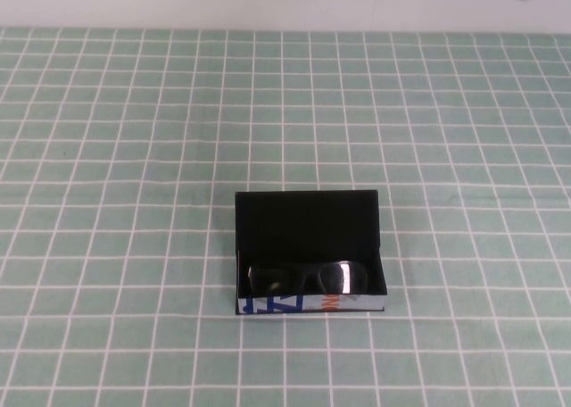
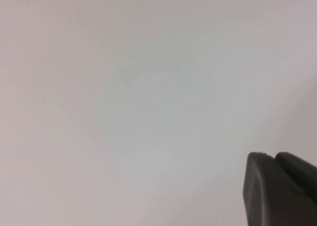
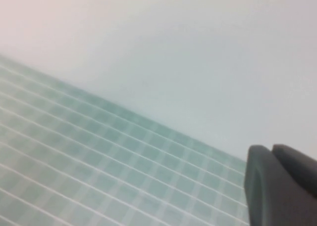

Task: Return glasses to glasses case
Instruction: Close the glasses case

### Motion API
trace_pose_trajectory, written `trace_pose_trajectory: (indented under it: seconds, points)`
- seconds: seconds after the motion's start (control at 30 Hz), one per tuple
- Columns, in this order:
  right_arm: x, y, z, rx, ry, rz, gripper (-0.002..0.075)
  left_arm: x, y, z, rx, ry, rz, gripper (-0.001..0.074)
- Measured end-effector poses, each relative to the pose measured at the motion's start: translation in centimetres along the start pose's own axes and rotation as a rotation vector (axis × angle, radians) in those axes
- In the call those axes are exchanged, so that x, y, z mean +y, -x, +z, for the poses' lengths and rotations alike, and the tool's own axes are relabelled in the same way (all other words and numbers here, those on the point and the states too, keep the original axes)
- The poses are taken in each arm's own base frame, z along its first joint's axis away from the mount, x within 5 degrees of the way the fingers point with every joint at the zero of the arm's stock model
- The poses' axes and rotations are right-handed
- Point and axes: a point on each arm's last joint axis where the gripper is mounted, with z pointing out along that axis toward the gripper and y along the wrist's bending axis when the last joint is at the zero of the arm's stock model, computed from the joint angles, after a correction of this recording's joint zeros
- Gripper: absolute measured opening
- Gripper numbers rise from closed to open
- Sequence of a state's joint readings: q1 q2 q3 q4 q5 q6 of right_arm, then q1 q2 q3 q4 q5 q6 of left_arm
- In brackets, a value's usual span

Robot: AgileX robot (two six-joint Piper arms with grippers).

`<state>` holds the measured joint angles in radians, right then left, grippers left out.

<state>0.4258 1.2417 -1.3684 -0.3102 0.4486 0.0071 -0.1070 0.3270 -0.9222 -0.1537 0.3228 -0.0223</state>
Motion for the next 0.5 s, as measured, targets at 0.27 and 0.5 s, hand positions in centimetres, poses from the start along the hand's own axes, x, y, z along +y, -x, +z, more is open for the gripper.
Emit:
trace_pose_trajectory:
  seconds: [0.27,0.5]
  points:
    - [0.7,-3.4,5.5,0.206,-0.013,-0.104,-0.0011,-1.3,-6.7,7.5,0.774,-0.307,0.188,-0.0002]
    - [2.1,-6.4,11.2,0.424,0.079,-0.160,-0.0011,-3.4,-13.5,7.7,0.782,-0.687,-0.033,-0.0002]
